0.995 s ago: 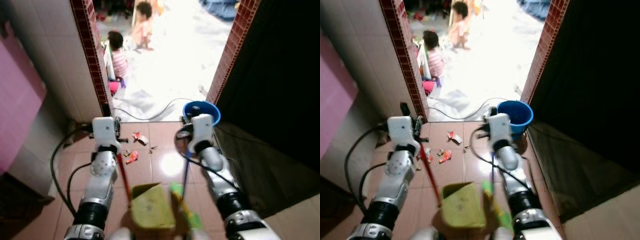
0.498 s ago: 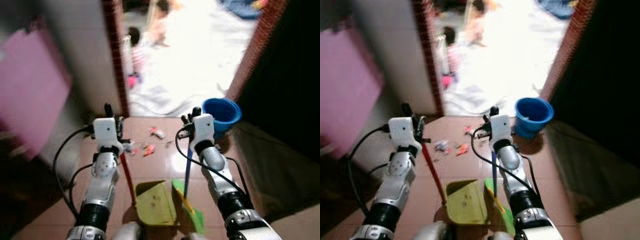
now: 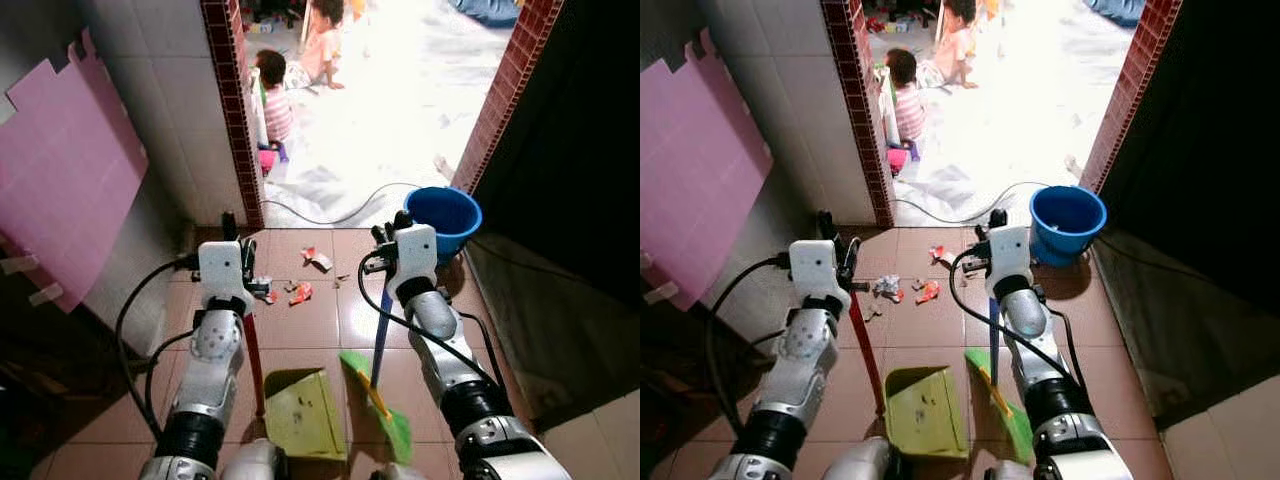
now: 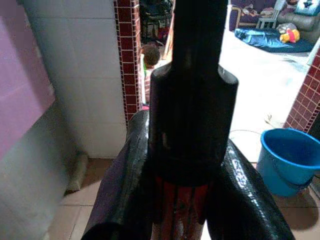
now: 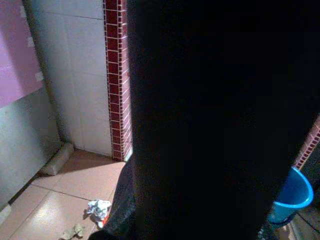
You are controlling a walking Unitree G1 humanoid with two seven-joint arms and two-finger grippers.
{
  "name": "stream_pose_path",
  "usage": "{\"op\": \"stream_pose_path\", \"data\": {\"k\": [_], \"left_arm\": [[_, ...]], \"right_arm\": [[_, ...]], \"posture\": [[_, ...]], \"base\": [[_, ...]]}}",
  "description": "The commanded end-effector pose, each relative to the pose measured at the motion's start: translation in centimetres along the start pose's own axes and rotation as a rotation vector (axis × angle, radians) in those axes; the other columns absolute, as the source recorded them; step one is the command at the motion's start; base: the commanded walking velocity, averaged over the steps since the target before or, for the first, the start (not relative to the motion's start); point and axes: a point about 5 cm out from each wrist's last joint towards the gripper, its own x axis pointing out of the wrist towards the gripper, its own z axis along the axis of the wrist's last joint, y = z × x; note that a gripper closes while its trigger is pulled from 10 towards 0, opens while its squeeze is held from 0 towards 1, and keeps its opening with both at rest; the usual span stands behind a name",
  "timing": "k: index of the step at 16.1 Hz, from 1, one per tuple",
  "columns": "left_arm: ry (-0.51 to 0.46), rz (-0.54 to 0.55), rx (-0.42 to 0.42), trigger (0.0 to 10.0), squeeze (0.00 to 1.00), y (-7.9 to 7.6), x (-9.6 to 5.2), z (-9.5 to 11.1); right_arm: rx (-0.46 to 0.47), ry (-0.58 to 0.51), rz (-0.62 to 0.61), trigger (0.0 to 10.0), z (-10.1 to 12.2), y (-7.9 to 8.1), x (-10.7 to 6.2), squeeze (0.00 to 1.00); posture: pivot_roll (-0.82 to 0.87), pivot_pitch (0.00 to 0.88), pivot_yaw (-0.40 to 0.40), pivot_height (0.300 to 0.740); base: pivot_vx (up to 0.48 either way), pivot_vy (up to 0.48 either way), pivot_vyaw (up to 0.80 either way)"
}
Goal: Sweep floor
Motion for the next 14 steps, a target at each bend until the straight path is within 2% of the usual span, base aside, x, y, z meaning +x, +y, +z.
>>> {"op": "stream_pose_path", "data": {"k": [1,9,12,14], "left_arm": [[-0.057,0.0,0.001,10.0,0.0,0.1,0.3,1.1],[-0.074,-0.016,-0.008,10.0,0.0,-0.1,0.4,1.4],[-0.078,-0.023,-0.009,10.0,0.0,-0.3,0.5,1.5],[-0.082,-0.025,-0.008,10.0,0.0,-0.3,0.5,1.6]], "right_arm": [[0.011,0.0,-0.011,10.0,0.1,-0.1,0.0,0.0],[0.007,-0.046,-0.006,10.0,1.0,-0.4,0.5,0.0],[-0.006,-0.058,0.006,10.0,1.2,-0.3,0.5,0.0],[0.0,-0.056,0.008,10.0,1.1,-0.3,0.5,0.0]], "posture": [[-0.02,0.0,0.034,0.74],[-0.02,0.0,0.032,0.74],[-0.03,0.0,0.032,0.74],[-0.03,0.0,0.032,0.74]], "base": [[0.0,0.0,0.0],[0.391,0.0,0.0],[0.449,0.0,0.55],[0.452,0.0,0.0]]}}
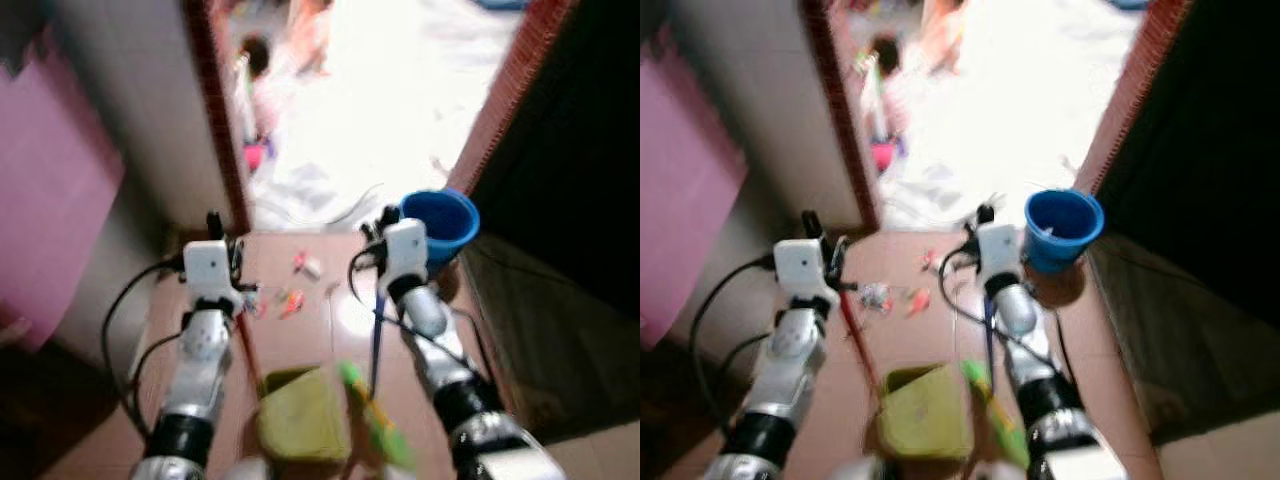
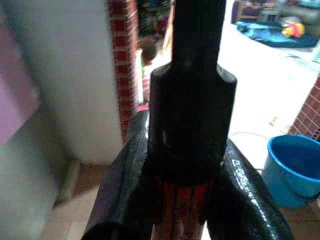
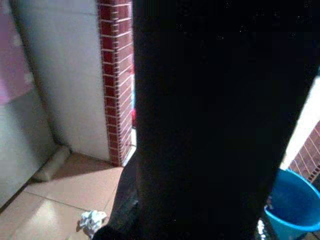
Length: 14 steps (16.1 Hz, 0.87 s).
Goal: Sweep floor
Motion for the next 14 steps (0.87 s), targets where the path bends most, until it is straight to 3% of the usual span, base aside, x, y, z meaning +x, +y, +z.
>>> {"op": "stream_pose_path", "data": {"k": [1,9,11,14], "left_arm": [[-0.073,-0.028,-0.009,10.0,0.0,-0.9,0.5,1.5],[-0.078,-0.026,-0.009,10.0,0.0,-1.0,0.6,1.6],[-0.087,-0.023,-0.009,10.0,0.0,-1.1,0.6,1.9],[-0.117,-0.019,-0.007,10.0,0.0,-1.1,0.9,2.6]], "right_arm": [[-0.006,-0.04,-0.03,10.0,0.6,-1.0,0.0,0.0],[-0.024,-0.079,-0.025,10.0,1.4,-1.1,0.1,0.0],[-0.053,-0.129,-0.029,10.0,2.6,-1.4,0.5,0.0],[-0.123,-0.284,-0.014,10.0,6.4,-1.3,1.6,0.0]], "posture": [[-0.02,0.0,0.033,0.74],[-0.03,0.0,0.034,0.74],[-0.03,0.0,0.034,0.74],[-0.02,0.0,0.034,0.74]], "base": [[0.454,0.0,0.0],[0.448,0.0,0.0],[0.441,0.0,0.0],[0.441,0.0,0.0]]}}
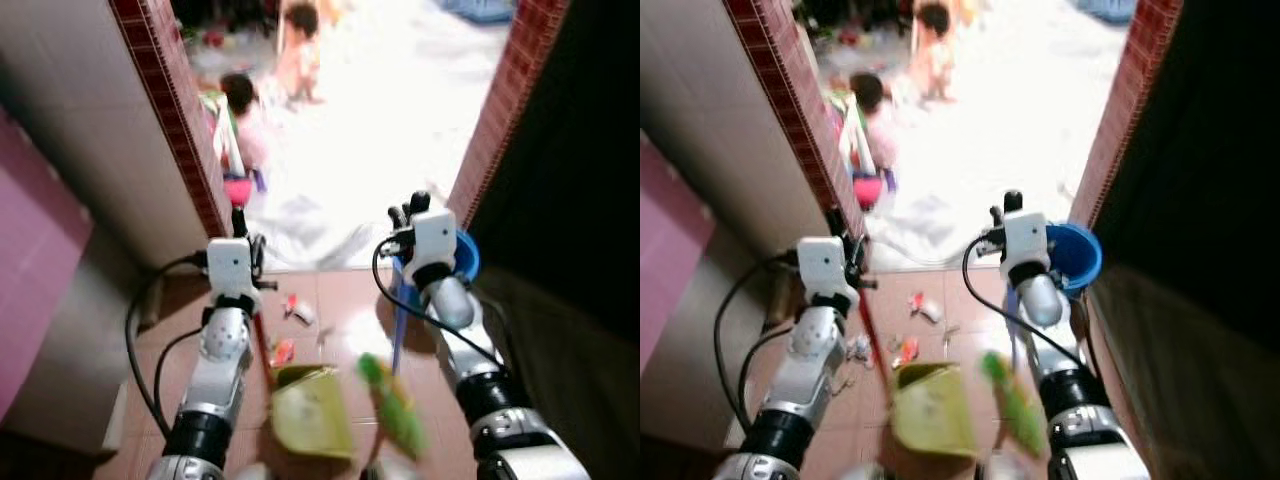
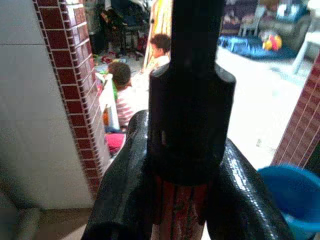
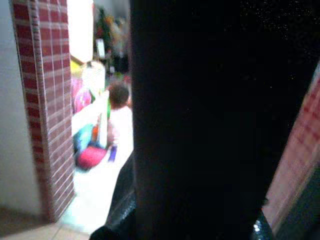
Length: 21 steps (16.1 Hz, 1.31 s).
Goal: Sweep floor
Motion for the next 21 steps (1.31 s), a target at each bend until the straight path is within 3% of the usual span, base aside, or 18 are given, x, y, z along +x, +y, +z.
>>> {"op": "stream_pose_path", "data": {"k": [1,10,13,15,18,21], "left_arm": [[-0.103,0.017,0.025,10.0,0.0,0.8,0.7,2.1],[-0.133,0.064,0.067,10.0,0.0,1.3,1.0,2.7],[-0.156,0.11,0.13,10.0,0.0,1.7,0.9,2.9],[-0.168,0.144,0.148,10.0,0.0,2.1,0.8,2.9],[-0.161,0.201,0.205,10.0,0.0,2.9,0.8,2.4],[-0.131,0.197,0.215,10.0,0.0,2.2,0.9,1.4]], "right_arm": [[-0.035,-0.193,0.041,10.0,4.1,0.9,1.7,0.0],[0.028,-0.129,0.067,10.0,3.0,1.1,1.4,0.0],[0.061,-0.11,0.091,10.0,2.5,1.5,1.1,0.0],[0.141,-0.078,0.067,10.0,2.0,1.5,1.1,0.0],[0.149,-0.063,0.065,10.0,1.7,1.6,1.1,0.0],[0.172,-0.044,0.071,10.0,1.4,1.8,0.9,0.0]], "posture": [[-0.02,0.0,0.033,0.74],[-0.02,0.0,0.03,0.74],[-0.02,0.0,0.029,0.74],[-0.02,0.0,0.03,0.74],[-0.02,0.0,0.027,0.74],[-0.03,0.0,0.025,0.74]], "base": [[0.442,0.0,0.0],[0.429,0.029,0.0],[0.0,0.0,0.0],[0.0,0.0,0.0],[0.0,0.0,0.0],[0.0,0.0,0.0]]}}
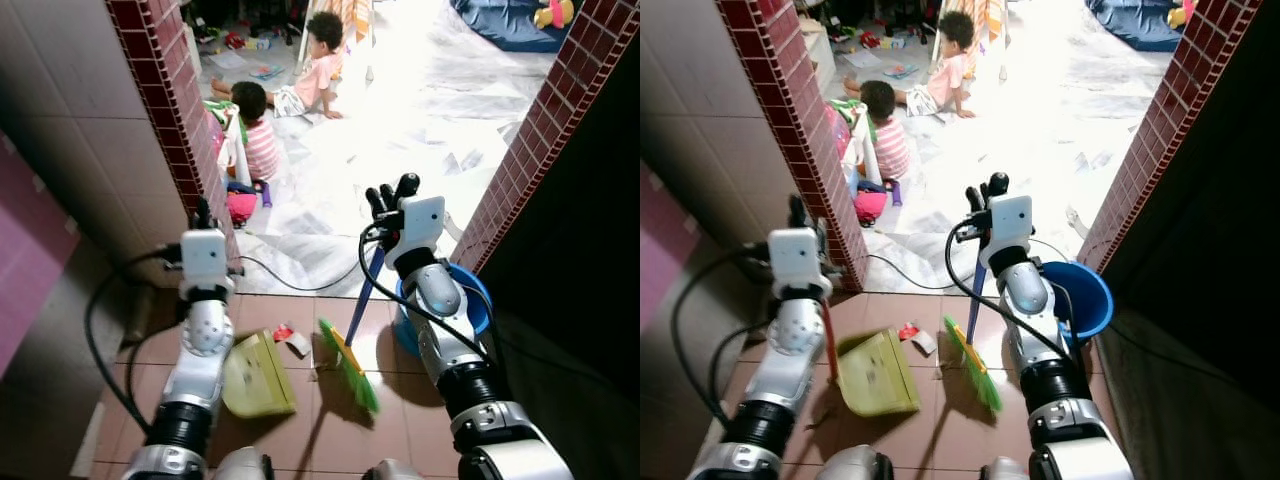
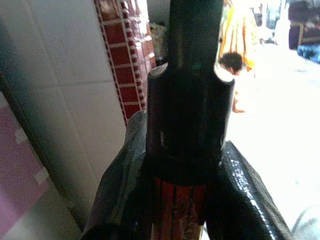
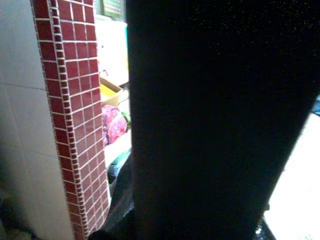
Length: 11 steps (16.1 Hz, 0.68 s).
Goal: Sweep floor
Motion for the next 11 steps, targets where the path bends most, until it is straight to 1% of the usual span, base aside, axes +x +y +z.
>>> {"op": "stream_pose_path", "data": {"k": [1,2,4,6,7,8,9,10,11], "left_arm": [[-0.057,-0.011,0.005,10.0,0.0,-0.5,0.7,1.1],[-0.042,-0.047,0.004,10.0,0.0,-1.1,0.5,0.8],[-0.021,-0.078,0.003,10.0,0.0,-1.8,0.4,0.2],[0.002,-0.09,0.008,10.0,0.0,-2.5,0.2,-0.3],[0.013,-0.09,-0.008,10.0,0.0,-2.7,0.2,-0.5],[0.018,-0.077,-0.027,10.0,0.0,-2.9,0.2,-0.6],[0.039,-0.065,-0.047,10.0,0.0,-3.0,0.2,-0.8],[0.059,-0.05,-0.063,10.0,0.0,-3.1,0.3,-1.0],[0.066,-0.052,-0.068,10.0,0.0,-3.2,0.2,-1.1]], "right_arm": [[0.015,-0.005,0.009,10.0,0.2,0.2,0.2,0.0],[0.022,0.007,0.009,10.0,-0.1,0.3,0.0,0.0],[0.025,0.015,0.013,10.0,-0.2,0.5,-0.1,0.0],[0.039,0.031,0.02,10.0,-0.5,0.8,-0.1,0.0],[0.044,0.036,0.025,10.0,-0.5,0.8,-0.1,0.0],[0.07,0.042,0.031,10.0,-0.4,0.9,0.1,0.0],[0.12,0.051,0.042,10.0,-0.3,1.0,0.3,0.0],[0.175,0.061,0.067,10.0,0.0,1.0,0.6,0.0],[0.211,0.069,0.115,10.0,0.2,1.2,0.8,0.0]], "posture": [[-0.03,0.0,0.025,0.74],[-0.03,0.0,0.026,0.74],[-0.03,0.0,0.025,0.74],[-0.03,0.0,0.026,0.74],[-0.04,0.0,0.023,0.74],[-0.04,0.0,0.023,0.74],[-0.04,0.0,0.021,0.74],[-0.04,0.0,0.02,0.74],[-0.04,0.0,0.018,0.74]], "base": [[0.0,0.0,0.0],[0.0,0.0,0.0],[0.0,0.0,0.0],[0.0,0.0,0.0],[0.0,0.0,0.0],[0.0,0.0,0.0],[0.0,0.0,0.0],[0.0,0.0,0.0],[0.0,0.0,0.0]]}}
